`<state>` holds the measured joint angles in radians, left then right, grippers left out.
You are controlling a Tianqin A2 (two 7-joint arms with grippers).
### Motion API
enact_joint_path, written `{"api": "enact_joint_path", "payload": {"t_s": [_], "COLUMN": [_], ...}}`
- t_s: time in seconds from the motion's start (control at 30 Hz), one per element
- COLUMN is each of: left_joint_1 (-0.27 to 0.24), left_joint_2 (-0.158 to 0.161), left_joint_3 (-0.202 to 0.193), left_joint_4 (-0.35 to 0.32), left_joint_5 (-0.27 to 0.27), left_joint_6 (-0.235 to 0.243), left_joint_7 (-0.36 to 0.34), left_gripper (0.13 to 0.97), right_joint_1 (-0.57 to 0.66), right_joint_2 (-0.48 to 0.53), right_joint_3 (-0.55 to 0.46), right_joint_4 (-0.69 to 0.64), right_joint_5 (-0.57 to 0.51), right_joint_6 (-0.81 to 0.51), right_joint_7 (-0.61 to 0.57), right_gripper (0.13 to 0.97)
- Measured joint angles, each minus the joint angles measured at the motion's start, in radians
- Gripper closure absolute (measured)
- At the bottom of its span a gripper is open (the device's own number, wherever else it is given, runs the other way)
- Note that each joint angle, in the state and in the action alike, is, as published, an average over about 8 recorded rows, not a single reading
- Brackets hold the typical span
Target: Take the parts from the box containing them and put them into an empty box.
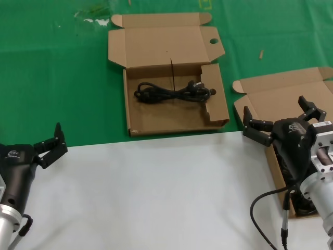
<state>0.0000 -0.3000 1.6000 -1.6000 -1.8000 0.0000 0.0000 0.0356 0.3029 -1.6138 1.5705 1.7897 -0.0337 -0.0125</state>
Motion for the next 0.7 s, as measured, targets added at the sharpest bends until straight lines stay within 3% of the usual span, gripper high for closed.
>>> {"api": "enact_joint_path", "payload": {"t_s": [0.7], "left_joint_1": [0.0], "left_joint_2": [0.0], "left_joint_3": [0.0], "left_joint_4": [0.0], "left_joint_5": [0.0], "left_joint_6": [0.0], "left_joint_7": [0.0], "left_gripper": [0.132], "right_joint_1": [0.0], "right_joint_2": [0.0], "right_joint_3": [0.0], "right_joint_4": [0.0], "right_joint_5": [0.0], "right_joint_6": [0.0], "right_joint_7": [0.0], "right_gripper": [0.129]}}
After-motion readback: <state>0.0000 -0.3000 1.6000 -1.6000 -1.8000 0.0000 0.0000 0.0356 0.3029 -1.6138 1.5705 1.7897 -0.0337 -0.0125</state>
